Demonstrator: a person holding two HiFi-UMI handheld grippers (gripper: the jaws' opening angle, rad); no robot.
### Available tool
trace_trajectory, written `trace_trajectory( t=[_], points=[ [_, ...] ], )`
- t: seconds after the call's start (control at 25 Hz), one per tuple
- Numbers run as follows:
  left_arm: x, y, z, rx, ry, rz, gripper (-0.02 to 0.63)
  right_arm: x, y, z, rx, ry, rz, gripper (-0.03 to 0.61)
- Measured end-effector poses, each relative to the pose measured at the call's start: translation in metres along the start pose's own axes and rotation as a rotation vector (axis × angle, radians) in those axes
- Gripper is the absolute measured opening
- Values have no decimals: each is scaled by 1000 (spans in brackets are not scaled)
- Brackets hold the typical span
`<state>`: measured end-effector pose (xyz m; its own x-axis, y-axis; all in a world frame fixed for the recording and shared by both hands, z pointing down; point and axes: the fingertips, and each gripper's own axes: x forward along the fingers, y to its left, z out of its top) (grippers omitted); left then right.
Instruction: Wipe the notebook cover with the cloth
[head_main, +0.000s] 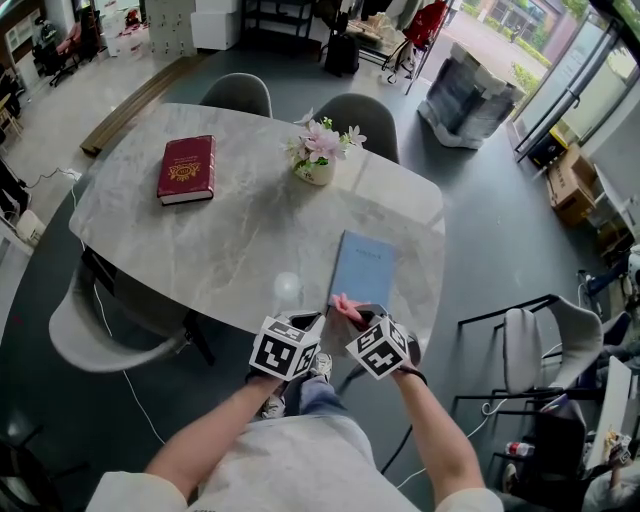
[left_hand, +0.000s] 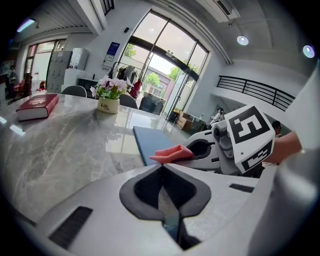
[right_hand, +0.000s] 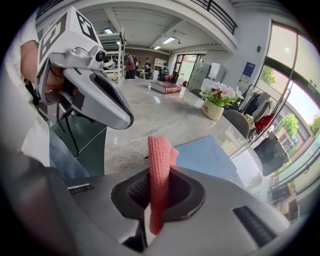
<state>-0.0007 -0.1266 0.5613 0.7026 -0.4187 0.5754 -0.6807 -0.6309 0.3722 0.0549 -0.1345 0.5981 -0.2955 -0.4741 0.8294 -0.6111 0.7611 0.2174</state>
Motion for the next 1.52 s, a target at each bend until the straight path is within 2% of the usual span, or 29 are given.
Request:
trace_trajectory(
  t=[0.28, 0.8, 1.2, 1.52],
  points=[
    [13, 5, 8, -23, 1, 3, 8, -7, -26, 19, -48, -21, -3, 15],
    [36, 27, 33, -103, -36, 64, 8, 6, -95, 52, -172, -35, 10, 15],
    [49, 40, 37, -157, -35, 120, 8, 35, -132, 80, -269, -45, 46, 15],
    [48, 59, 42, -207, -52, 183, 8, 76, -151, 90, -355, -6, 77, 15]
  ],
)
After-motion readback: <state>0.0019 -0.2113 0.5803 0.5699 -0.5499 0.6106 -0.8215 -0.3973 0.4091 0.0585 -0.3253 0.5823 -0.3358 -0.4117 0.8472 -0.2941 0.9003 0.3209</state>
